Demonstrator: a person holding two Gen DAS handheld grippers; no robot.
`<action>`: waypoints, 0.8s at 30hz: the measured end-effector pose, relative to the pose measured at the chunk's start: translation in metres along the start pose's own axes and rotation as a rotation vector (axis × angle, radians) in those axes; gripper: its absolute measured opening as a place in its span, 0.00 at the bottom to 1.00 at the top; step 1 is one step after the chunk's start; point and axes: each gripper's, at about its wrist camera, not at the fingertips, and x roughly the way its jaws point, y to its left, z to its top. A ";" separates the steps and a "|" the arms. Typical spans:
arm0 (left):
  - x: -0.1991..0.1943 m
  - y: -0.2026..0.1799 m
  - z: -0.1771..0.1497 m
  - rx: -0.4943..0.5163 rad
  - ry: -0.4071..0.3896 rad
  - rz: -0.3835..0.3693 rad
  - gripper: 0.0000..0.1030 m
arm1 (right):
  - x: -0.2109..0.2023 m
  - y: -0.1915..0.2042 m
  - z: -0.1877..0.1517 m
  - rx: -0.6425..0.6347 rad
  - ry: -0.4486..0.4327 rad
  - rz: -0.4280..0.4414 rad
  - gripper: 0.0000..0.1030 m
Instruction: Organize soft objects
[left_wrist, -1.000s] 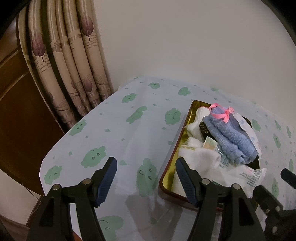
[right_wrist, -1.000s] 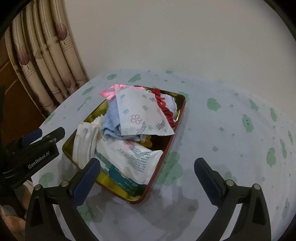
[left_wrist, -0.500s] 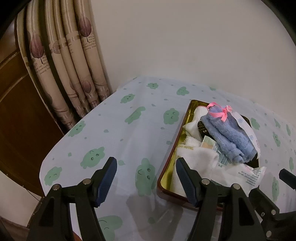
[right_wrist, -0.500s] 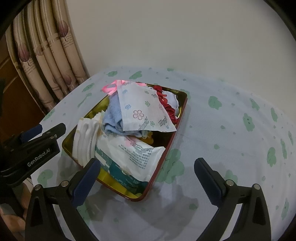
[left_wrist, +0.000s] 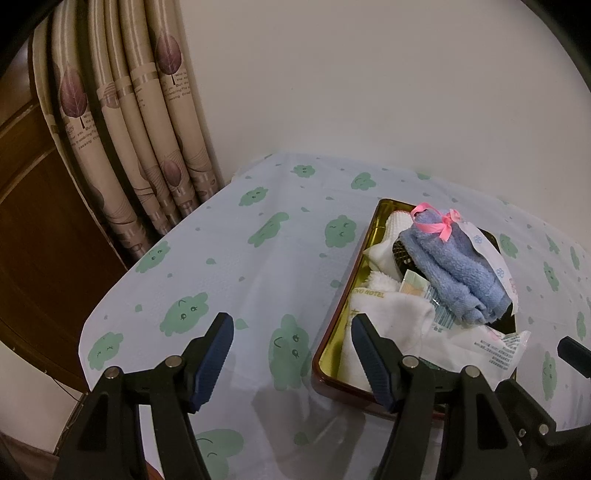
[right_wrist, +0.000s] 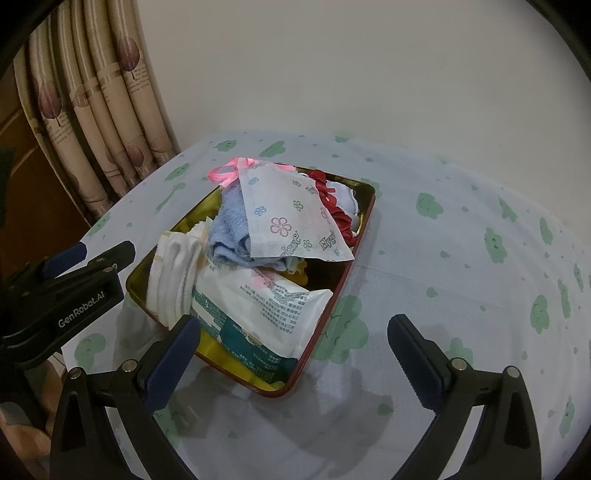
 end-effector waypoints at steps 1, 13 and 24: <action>0.000 0.000 0.000 -0.001 0.000 0.000 0.66 | 0.000 0.000 0.000 0.001 0.000 -0.001 0.98; 0.000 -0.001 0.000 0.003 0.003 0.002 0.66 | 0.002 0.000 -0.002 0.012 0.013 0.017 0.98; 0.000 0.000 0.000 0.006 0.006 0.005 0.66 | 0.002 0.003 -0.003 0.004 0.014 0.019 0.98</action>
